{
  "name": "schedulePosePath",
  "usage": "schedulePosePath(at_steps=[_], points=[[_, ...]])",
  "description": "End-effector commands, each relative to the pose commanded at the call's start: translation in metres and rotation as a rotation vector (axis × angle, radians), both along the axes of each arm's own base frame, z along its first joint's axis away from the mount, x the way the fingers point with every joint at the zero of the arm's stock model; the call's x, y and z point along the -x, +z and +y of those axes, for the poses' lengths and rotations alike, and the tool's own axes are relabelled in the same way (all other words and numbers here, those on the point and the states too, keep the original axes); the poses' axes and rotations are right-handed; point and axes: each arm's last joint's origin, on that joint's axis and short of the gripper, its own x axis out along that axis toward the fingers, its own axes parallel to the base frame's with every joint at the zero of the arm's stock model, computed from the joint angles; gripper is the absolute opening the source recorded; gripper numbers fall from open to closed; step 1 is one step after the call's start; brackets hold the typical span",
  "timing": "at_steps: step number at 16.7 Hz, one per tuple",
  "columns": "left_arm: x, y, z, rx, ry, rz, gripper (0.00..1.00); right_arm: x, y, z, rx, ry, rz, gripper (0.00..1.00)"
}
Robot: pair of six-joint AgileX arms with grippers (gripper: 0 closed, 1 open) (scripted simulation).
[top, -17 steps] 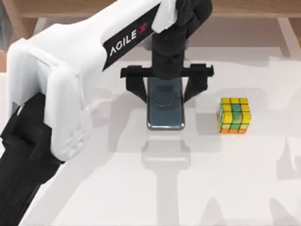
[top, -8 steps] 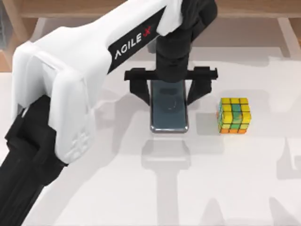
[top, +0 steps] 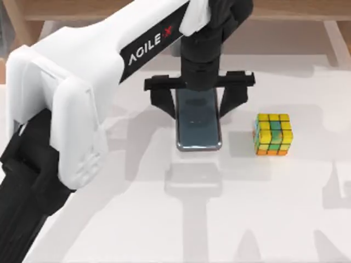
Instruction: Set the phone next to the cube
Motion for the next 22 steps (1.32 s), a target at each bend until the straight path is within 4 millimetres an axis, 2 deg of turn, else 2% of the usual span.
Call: schedulePosePath(at_steps=[14, 22], points=[[0.013, 0.041, -0.006, 0.093, -0.049, -0.101, 0.00, 0.000, 0.000, 0.000, 0.000, 0.000, 0.000, 1.00], [0.015, 0.045, -0.012, 0.118, -0.086, -0.147, 0.00, 0.000, 0.000, 0.000, 0.000, 0.000, 0.000, 1.00]])
